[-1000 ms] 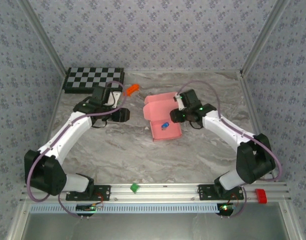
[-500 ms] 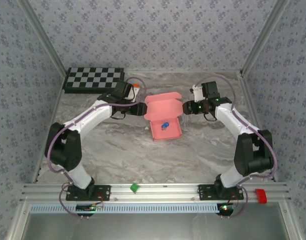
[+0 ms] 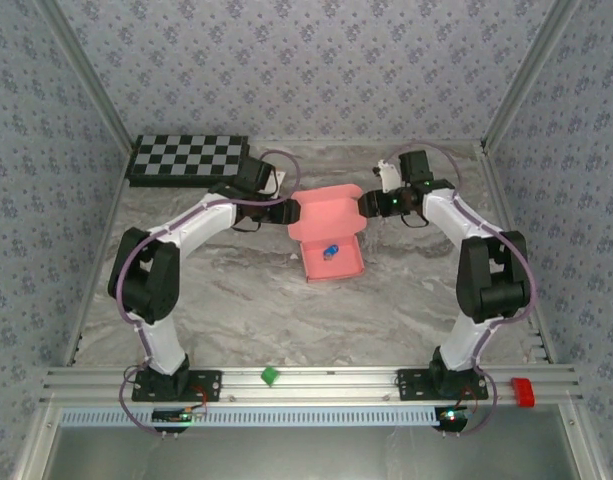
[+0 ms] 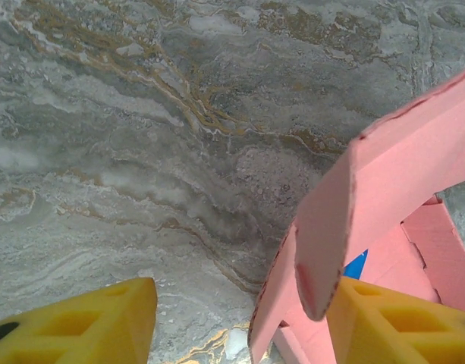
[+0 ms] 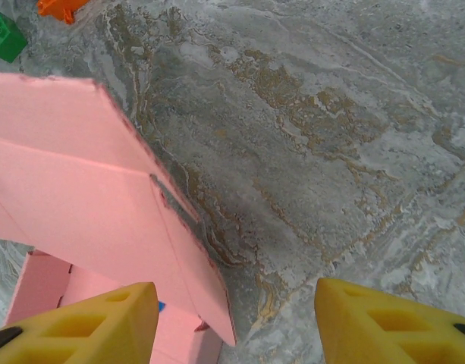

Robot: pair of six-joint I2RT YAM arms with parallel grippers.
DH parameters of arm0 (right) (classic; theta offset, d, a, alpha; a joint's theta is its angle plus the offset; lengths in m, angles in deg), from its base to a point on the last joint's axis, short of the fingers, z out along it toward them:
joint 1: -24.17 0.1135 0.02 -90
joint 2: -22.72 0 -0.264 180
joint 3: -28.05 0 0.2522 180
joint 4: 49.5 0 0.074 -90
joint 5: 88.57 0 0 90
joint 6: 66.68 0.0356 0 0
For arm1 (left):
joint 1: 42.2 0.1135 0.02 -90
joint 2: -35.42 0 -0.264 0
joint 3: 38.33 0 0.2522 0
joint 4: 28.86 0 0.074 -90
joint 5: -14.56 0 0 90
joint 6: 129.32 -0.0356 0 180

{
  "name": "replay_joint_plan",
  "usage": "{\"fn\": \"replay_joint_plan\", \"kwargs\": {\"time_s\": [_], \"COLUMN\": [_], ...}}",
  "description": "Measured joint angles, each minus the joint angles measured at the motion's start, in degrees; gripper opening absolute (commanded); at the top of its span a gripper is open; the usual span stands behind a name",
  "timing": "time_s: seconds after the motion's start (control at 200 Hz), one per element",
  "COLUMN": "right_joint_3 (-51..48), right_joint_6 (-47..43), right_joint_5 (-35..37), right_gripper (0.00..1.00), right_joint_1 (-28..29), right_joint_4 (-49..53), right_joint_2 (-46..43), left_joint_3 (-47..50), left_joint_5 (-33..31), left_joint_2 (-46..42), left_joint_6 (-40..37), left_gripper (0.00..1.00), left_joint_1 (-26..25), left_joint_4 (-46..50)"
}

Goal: Fold the paper box

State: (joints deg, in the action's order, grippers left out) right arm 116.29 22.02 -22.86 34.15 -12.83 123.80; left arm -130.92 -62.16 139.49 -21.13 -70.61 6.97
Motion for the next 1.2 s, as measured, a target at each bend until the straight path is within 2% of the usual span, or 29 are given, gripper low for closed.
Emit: {"fn": "replay_joint_plan", "kwargs": {"time_s": [0.49, 0.92, 1.199], "right_joint_3": [3.65, 4.07, 4.11], "right_joint_6": [-0.31, -1.11, -0.98], "right_joint_5": [-4.13, -4.79, -2.19], "right_gripper": [0.5, 0.28, 0.24], "right_joint_1": [0.02, 0.87, 2.4], "right_joint_4": [0.85, 2.12, 2.14], "right_joint_2": [4.11, 4.98, 4.96], "left_joint_3": [-1.01, -1.38, -1.4], "left_joint_5": [3.04, 3.52, 4.13], "left_joint_2": [2.03, 2.23, 2.23], "left_joint_6": [1.03, 1.62, 1.92], "left_gripper": [0.51, 0.4, 0.33], "left_joint_1": [0.0, 0.0, 0.0], "left_joint_4": [-1.29, -1.27, -1.27]}}
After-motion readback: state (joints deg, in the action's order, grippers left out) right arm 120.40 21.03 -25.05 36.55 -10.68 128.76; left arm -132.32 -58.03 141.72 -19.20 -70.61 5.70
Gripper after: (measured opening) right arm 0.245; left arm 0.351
